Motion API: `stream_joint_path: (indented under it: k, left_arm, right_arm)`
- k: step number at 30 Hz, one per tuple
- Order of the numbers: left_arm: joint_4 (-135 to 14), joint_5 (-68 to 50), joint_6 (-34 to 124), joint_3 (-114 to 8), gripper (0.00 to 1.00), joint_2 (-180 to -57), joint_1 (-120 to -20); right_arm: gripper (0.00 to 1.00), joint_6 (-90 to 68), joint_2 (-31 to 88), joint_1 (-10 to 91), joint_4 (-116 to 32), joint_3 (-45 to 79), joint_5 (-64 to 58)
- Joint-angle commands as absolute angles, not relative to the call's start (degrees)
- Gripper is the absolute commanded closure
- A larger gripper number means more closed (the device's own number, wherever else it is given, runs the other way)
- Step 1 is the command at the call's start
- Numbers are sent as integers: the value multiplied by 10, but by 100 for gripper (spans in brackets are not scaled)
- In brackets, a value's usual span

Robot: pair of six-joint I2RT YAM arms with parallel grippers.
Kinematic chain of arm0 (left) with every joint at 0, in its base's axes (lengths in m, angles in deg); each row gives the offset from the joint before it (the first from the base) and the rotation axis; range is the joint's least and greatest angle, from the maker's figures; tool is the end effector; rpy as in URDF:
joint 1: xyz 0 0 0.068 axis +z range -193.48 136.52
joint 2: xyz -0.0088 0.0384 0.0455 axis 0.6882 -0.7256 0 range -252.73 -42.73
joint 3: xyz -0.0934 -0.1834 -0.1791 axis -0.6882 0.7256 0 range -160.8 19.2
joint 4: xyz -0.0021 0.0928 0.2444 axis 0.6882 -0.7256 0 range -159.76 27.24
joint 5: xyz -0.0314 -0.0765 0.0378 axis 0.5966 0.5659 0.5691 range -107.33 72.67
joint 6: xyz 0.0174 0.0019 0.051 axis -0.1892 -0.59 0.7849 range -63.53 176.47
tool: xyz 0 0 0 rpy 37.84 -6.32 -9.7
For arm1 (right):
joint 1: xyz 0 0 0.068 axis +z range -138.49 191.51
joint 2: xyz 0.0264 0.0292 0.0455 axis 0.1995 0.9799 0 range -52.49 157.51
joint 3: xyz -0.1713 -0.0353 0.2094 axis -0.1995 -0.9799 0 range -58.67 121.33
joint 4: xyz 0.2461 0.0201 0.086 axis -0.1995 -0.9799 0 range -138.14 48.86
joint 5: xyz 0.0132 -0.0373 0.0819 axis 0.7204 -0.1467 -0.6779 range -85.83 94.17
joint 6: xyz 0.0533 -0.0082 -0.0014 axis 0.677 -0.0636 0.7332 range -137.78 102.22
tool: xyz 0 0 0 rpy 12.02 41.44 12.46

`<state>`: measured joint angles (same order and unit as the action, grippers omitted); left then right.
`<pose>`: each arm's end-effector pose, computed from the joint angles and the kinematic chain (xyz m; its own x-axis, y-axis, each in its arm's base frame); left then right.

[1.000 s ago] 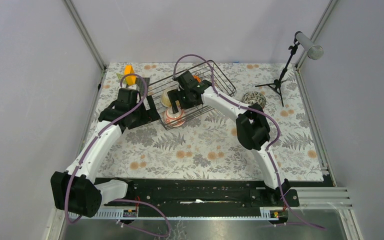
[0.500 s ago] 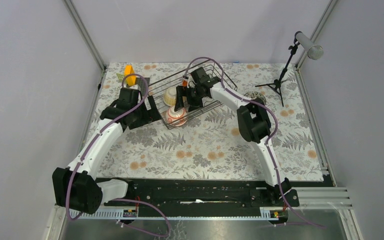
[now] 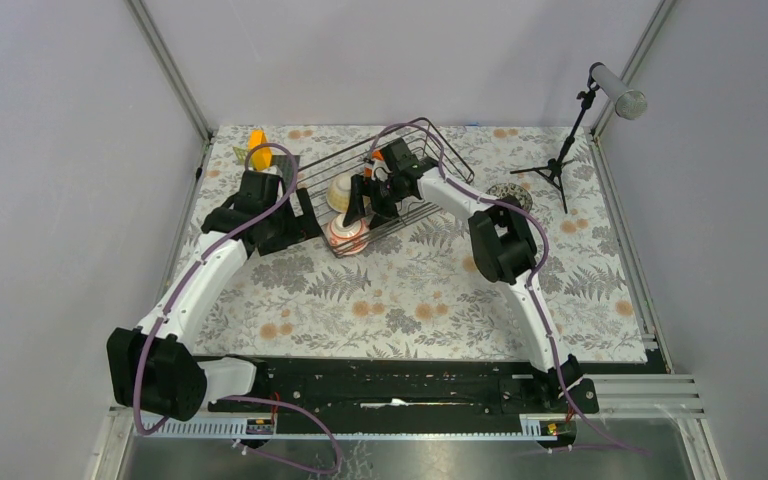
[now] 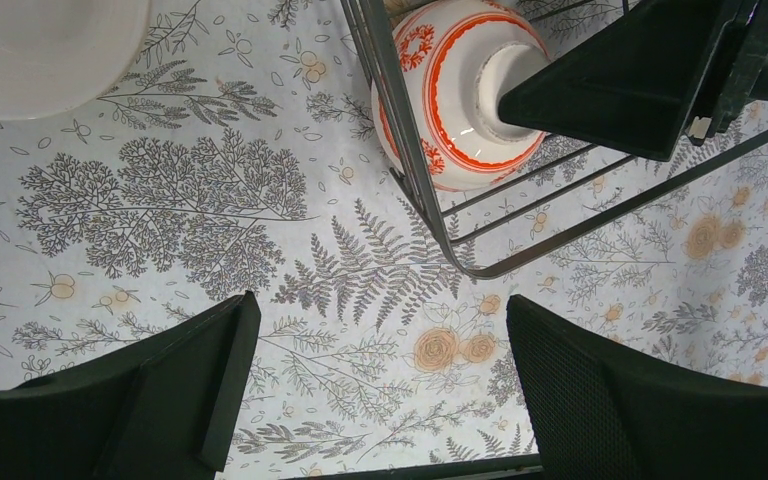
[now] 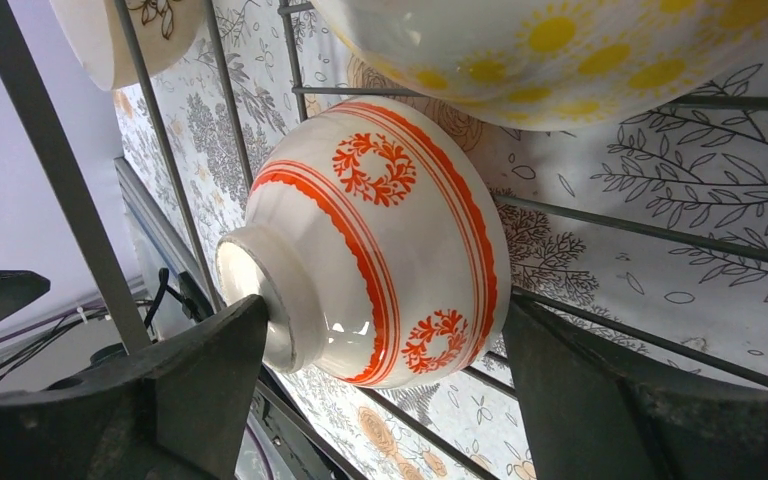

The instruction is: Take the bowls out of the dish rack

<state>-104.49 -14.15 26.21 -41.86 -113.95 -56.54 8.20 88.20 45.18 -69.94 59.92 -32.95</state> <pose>0.2475 -0.0594 0.2931 -0.7926 -0.3327 -0.5110 -0.1626 0.9230 -0.3487 0.4362 0.3164 0.1647 -0.9130 -0.1886 -0.3618 -0.3993 0.5954 0.6972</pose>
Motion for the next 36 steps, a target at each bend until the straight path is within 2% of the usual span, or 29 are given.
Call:
stream_joint_path:
  k: [1, 14, 19, 21, 26, 36]
  left_arm:
    - [-1041, -149, 260, -438, 1, -1136, -566]
    - [-1041, -151, 257, -450, 1, -1152, -566]
    - [-1041, -150, 253, -452, 1, -1155, -566]
    - [-1041, -150, 251, -452, 1, -1155, -566]
    - [-1037, -148, 249, -452, 1, -1154, -566]
    - [-1037, -148, 251, -451, 1, -1154, -565]
  right_arm:
    - [10, 83, 909, 451, -680, 589, -302]
    - [29, 89, 823, 451, -664, 585, -278]
    - [32, 80, 793, 451, -664, 584, -256]
    - [36, 80, 788, 450, -664, 588, -255]
    - [39, 83, 782, 451, -664, 589, -256]
    - [40, 85, 772, 451, -664, 586, -255]
